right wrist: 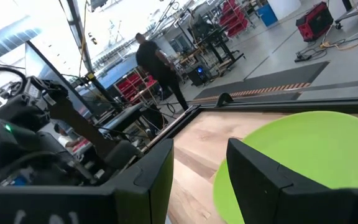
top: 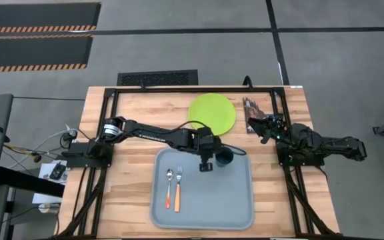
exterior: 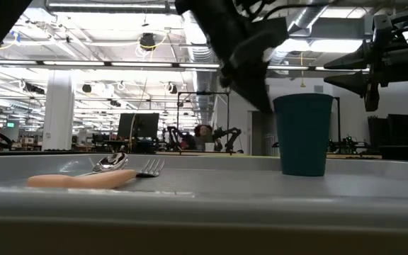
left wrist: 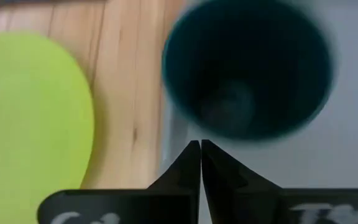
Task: Pick and place plate/cup/fork/spoon on tray
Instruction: Put the green cup on the gray tray to the top right corner
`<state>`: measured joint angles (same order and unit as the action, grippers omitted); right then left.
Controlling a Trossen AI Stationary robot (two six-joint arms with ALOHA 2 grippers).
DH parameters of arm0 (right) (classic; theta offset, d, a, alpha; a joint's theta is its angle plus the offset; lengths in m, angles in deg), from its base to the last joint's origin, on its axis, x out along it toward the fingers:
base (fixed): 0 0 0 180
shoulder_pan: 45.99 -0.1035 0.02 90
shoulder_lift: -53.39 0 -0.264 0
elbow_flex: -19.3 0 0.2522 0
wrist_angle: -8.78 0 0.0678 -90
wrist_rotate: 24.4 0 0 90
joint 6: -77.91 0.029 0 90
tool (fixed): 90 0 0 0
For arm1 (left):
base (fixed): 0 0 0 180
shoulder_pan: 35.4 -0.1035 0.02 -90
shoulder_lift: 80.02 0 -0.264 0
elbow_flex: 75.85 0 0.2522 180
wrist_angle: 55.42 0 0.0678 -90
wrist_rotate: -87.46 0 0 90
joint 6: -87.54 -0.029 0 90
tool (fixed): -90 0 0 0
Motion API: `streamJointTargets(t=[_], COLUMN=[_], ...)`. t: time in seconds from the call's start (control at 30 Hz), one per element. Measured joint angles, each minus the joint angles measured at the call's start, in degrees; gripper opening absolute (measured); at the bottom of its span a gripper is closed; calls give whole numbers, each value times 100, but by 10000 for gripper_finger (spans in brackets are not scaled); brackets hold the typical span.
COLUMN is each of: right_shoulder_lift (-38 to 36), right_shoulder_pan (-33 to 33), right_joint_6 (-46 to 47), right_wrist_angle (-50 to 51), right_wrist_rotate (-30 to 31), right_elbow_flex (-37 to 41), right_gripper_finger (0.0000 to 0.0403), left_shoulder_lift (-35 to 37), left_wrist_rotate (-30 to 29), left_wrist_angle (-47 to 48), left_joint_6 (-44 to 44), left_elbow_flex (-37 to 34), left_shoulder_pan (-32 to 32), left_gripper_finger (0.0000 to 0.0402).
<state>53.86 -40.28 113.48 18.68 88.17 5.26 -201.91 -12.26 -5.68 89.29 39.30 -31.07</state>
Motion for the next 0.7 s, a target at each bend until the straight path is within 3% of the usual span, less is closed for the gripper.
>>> streamJointTargets(t=[0.23,0.47,0.7], right_shoulder_lift=[0,0,0], right_shoulder_pan=[0,0,0], right_joint_6=[0,0,0], right_wrist_angle=[0,0,2], right_wrist_rotate=[-1,-2,-2], right_elbow_flex=[0,0,0], right_gripper_finger=[175,175,175], left_shoulder_lift=[4,-3,-3], left_wrist_rotate=[327,93,191], left_wrist_angle=[-480,-705,-169], left_joint_6=[96,95,188], left_elbow_flex=[-36,-36,-35], left_shoulder_pan=[-39,-139,-278], left_gripper_finger=[0,0,0])
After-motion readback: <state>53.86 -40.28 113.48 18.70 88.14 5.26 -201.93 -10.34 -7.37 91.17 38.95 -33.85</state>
